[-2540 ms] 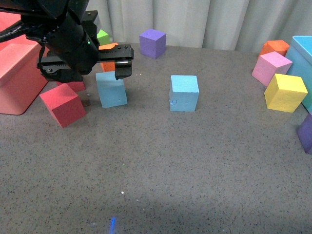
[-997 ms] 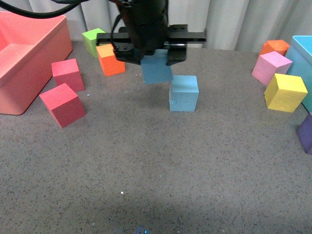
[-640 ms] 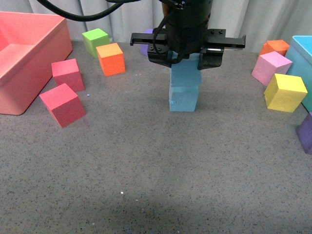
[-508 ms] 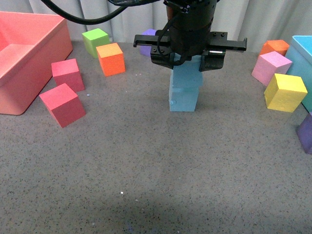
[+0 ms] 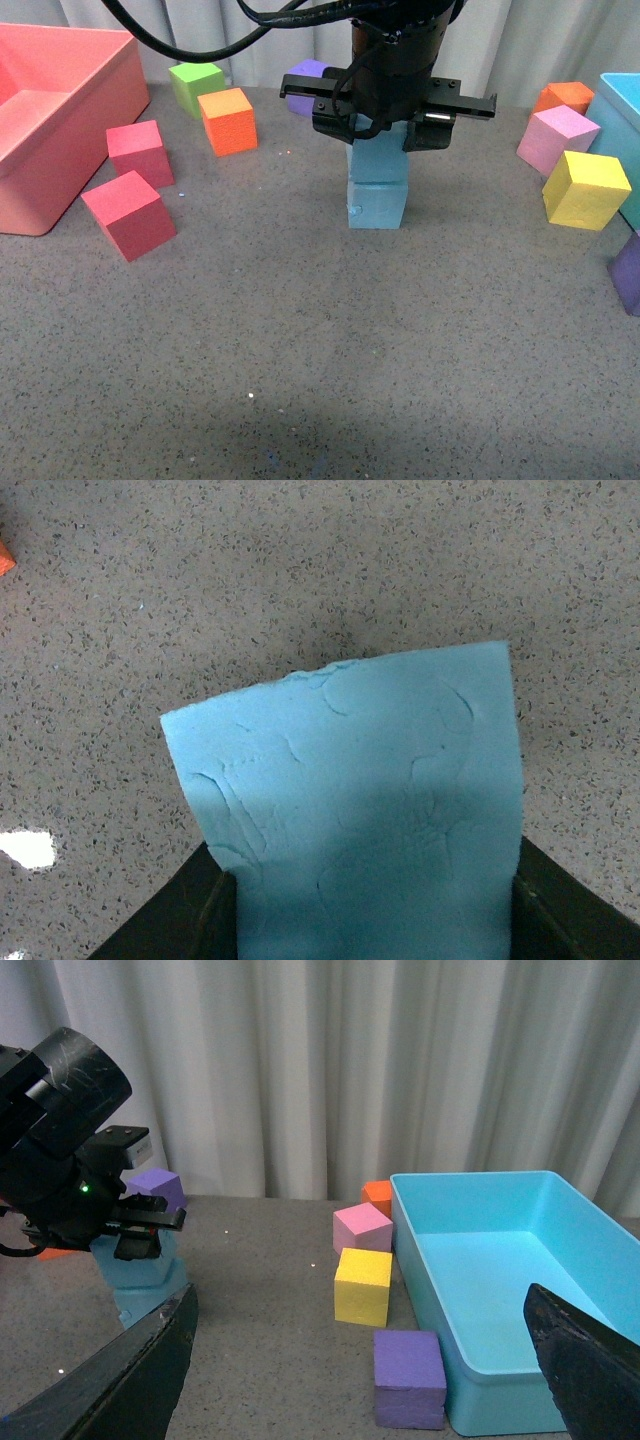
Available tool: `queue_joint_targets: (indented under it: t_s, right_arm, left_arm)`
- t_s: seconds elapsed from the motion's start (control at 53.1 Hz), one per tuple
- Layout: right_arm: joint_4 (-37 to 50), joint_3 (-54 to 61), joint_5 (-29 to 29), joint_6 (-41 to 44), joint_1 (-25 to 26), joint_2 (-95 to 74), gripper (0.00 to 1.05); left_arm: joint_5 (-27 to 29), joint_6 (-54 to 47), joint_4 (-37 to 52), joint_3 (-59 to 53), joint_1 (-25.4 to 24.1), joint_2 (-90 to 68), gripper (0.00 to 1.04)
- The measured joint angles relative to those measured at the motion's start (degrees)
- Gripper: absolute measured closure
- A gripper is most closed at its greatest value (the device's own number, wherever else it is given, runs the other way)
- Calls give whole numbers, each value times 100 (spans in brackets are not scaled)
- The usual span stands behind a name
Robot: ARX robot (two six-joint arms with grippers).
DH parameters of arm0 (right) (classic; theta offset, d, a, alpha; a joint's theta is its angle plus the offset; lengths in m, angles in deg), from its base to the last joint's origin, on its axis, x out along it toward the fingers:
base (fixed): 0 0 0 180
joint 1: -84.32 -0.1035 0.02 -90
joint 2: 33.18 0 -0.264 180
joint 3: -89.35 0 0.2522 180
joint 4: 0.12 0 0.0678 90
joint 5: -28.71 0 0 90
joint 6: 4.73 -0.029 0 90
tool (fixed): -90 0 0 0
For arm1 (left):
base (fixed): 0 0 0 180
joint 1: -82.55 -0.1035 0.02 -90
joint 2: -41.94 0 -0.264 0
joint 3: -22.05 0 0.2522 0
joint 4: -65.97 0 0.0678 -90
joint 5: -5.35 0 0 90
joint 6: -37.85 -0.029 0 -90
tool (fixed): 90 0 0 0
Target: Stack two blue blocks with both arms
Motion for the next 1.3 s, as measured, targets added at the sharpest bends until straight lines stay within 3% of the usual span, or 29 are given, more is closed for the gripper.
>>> queue_joint_targets:
  t_s: [0.301, 0.376, 0.659, 1.11, 1.148, 1.167, 1.204, 1.261, 1.298]
  right_arm:
    - [0, 0, 0, 0, 0, 0, 10]
    - [2, 0, 0, 0, 0, 0, 10]
    - [2, 0, 0, 0, 0, 0, 10]
    - [2, 0, 0, 0, 0, 0, 10]
    - [2, 0, -2, 0, 0, 0, 10]
    - [2, 0, -2, 0, 0, 0, 10]
    - [0, 0, -4, 0, 0, 0, 10]
    - [2, 0, 2, 0, 0, 0, 10]
    - [0, 0, 15, 0, 0, 0, 10]
  left_arm:
    - [-22, -4, -157, 160, 0, -98, 57]
    - [-52, -26, -210, 195, 2, -98, 41]
    - [-138, -26, -278, 212, 11, -92, 5]
    - [-293, 20, 372, -623, 7, 881, 7]
    - [157, -205, 1145, -1029, 13, 1040, 12]
    - [691, -533, 2072, -1543, 0, 1220, 17]
    - [1182, -929, 3292, -2367, -50, 1515, 24]
    - [1316, -1303, 4793, -3462, -184, 1910, 33]
    - [1233, -1528, 6269, -4478, -376, 2288, 42]
